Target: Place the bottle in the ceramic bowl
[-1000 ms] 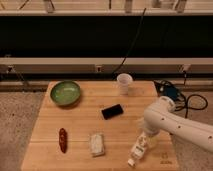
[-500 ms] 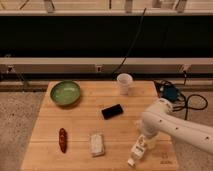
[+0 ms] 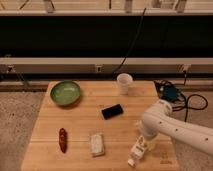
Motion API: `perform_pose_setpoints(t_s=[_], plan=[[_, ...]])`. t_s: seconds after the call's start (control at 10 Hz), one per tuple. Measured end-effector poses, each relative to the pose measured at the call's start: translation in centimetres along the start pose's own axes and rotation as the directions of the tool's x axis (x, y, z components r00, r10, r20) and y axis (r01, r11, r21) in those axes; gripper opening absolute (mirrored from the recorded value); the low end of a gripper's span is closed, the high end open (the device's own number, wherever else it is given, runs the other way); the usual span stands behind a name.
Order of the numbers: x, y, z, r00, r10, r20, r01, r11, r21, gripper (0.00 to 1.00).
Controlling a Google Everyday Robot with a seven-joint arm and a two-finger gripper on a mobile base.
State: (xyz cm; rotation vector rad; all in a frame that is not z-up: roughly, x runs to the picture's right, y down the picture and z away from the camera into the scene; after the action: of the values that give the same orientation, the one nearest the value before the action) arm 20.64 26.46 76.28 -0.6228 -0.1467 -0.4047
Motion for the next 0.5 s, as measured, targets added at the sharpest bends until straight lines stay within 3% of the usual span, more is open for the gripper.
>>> perform_pose_setpoints(t_s=[0.5], plan=[[-0.09, 0.45, 0.43, 1.000, -0.030, 0.006, 0.030, 1.000, -0.008, 0.80]])
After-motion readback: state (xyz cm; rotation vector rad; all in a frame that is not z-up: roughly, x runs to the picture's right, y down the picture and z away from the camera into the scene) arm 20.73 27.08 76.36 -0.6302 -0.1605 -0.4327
